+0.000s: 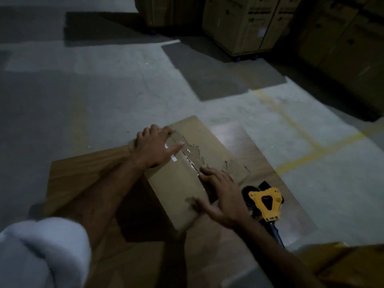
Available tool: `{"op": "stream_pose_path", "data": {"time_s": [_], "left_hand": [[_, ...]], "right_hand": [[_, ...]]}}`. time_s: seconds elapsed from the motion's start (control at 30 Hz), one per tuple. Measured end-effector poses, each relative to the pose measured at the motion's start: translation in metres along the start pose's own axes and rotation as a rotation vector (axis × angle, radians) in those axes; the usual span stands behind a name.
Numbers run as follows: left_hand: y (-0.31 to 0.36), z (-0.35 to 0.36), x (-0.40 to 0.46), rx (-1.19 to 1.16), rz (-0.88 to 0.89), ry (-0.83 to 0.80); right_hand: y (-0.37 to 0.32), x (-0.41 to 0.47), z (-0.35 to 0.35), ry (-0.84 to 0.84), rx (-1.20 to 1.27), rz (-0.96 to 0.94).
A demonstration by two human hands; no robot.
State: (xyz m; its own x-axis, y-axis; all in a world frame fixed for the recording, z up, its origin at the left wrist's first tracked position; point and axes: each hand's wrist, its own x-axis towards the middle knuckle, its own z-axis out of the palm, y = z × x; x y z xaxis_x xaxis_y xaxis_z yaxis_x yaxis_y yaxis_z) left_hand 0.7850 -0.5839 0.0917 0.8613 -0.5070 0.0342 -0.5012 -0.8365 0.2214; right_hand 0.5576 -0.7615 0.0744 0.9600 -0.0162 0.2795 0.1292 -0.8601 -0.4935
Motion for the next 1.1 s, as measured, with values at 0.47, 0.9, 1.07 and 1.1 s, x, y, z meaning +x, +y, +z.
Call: {"op": "stream_pose_path", "data": {"time_s": [0.47, 0.9, 1.07, 1.1], "left_hand": [[0.015, 0.012, -0.081, 0.036, 0.33, -0.116], [0.017, 0.005, -0.079, 0.02, -0.197, -0.112], [0.058, 0.008, -0.144, 0.067, -0.298, -0.117], [0.069, 0.01, -0.158, 0.077, -0.279, -0.116]], "right_hand": [[-0.059, 0.026, 0.022, -0.296, -0.303, 0.293], [-0.057, 0.03, 0.032, -0.139, -0.231, 0.346], [0.007, 0.029, -0.021, -0.249, -0.168, 0.048], [0.02, 0.034, -0.034, -0.267, -0.168, 0.023]]}}
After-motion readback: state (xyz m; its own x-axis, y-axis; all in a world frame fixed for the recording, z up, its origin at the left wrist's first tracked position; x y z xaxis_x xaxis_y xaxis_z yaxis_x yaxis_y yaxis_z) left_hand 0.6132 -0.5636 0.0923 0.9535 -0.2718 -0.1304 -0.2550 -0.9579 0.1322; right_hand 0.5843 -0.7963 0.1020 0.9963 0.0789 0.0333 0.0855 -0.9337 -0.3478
